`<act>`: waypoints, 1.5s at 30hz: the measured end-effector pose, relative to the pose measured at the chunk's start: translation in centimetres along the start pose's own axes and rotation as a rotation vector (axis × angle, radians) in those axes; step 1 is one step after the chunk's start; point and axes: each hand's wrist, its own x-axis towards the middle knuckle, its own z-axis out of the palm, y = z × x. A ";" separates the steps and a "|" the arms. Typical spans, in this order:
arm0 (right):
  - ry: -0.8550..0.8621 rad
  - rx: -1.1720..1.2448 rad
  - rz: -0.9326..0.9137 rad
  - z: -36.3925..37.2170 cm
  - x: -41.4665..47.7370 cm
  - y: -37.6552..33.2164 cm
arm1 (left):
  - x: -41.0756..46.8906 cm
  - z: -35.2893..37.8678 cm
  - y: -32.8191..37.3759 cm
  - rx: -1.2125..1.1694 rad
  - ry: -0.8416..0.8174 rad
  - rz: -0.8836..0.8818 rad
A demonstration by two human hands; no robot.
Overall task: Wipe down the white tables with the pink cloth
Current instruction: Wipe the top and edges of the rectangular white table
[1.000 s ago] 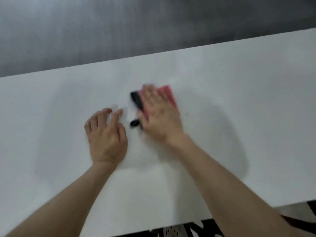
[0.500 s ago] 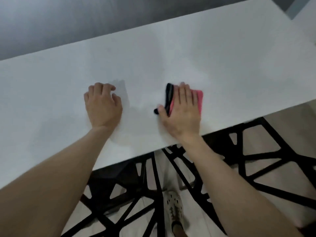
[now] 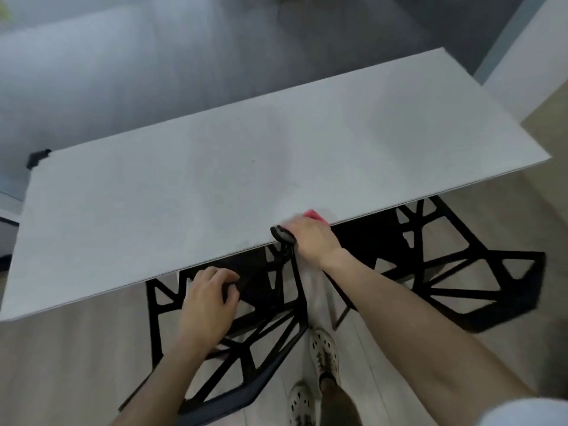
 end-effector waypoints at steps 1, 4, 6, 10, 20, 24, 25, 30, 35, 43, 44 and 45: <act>-0.023 0.050 0.060 -0.7 -1.4 -0.7 | -0.8 -0.9 -0.1 -0.018 -0.033 -0.027; -0.059 0.215 0.137 -2.0 -7.9 -2.2 | -2.4 -3.1 1.4 -0.162 -0.153 -0.073; -0.028 0.321 0.168 -2.5 -12.9 -3.1 | -2.8 -3.7 3.4 -0.253 -0.202 -0.056; 0.093 0.519 0.207 -3.3 -20.8 -3.9 | -2.9 -3.4 9.2 -0.414 -0.354 0.064; 0.260 0.686 0.341 -6.2 -27.1 2.5 | -3.7 1.5 19.7 -0.442 -0.367 0.228; 0.017 0.756 0.318 -7.7 -29.2 7.2 | -3.7 2.6 24.5 -0.324 -0.287 0.266; -0.007 0.788 0.304 -8.2 -29.8 8.4 | -3.6 3.1 25.9 -0.307 -0.281 0.282; 0.042 0.612 0.313 -10.6 -29.9 16.2 | -2.3 6.5 34.1 -0.179 -0.232 0.389; 0.109 0.535 0.223 -12.3 -28.6 23.7 | -1.2 9.7 39.7 -0.069 -0.041 0.349; 0.020 0.377 0.233 -14.6 -22.0 28.6 | 3.1 11.6 37.1 0.084 -0.249 0.295; 0.068 0.364 0.298 -14.8 -20.7 29.2 | 4.7 11.8 36.0 0.113 -0.278 0.291; 0.139 0.361 0.366 -15.0 -19.4 29.8 | 6.3 12.1 34.8 0.137 -0.294 0.290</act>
